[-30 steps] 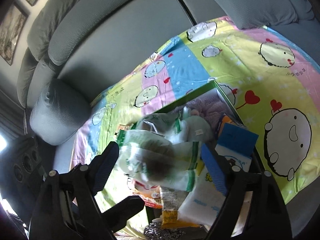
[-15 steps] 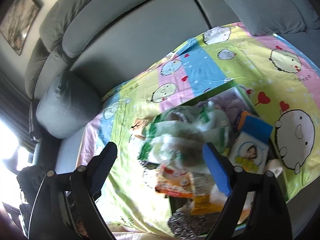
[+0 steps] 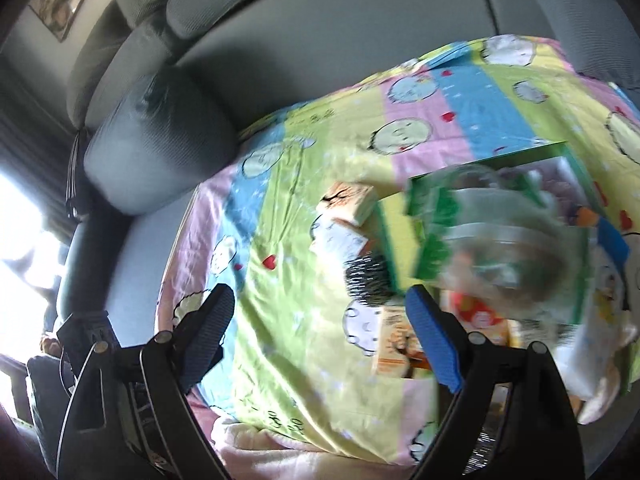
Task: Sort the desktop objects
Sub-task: 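Move the right tool back over the sheet toward the white labelled packet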
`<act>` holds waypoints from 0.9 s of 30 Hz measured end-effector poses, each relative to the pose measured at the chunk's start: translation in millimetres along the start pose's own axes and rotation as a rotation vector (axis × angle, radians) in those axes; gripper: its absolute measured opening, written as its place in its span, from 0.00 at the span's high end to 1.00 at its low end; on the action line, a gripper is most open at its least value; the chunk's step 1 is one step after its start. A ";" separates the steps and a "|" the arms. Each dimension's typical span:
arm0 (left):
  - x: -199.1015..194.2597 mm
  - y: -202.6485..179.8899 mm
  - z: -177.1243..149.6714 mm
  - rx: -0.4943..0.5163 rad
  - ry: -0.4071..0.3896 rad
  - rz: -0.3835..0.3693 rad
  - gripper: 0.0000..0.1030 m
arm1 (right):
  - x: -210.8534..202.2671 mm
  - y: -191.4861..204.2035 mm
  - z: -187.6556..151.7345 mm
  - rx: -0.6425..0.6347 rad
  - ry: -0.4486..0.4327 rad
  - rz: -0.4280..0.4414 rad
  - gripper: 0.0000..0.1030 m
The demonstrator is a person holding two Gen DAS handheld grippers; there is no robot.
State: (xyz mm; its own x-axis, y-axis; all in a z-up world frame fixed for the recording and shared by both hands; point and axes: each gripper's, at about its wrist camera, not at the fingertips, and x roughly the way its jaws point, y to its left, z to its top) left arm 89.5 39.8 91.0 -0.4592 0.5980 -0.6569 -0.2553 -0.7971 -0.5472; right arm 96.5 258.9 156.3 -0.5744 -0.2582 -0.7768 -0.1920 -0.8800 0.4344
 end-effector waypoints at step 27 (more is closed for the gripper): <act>11.0 39.8 3.3 -0.108 0.061 -0.119 0.02 | 191.6 33.4 33.7 -0.217 0.259 -0.376 0.28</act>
State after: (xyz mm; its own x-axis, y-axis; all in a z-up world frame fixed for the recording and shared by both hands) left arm 71.5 14.3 63.7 -0.3779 0.6941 -0.6127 -0.2098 -0.7088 -0.6735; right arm -46.7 193.5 37.3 -0.2760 0.0260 -0.9608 -0.1622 -0.9866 0.0199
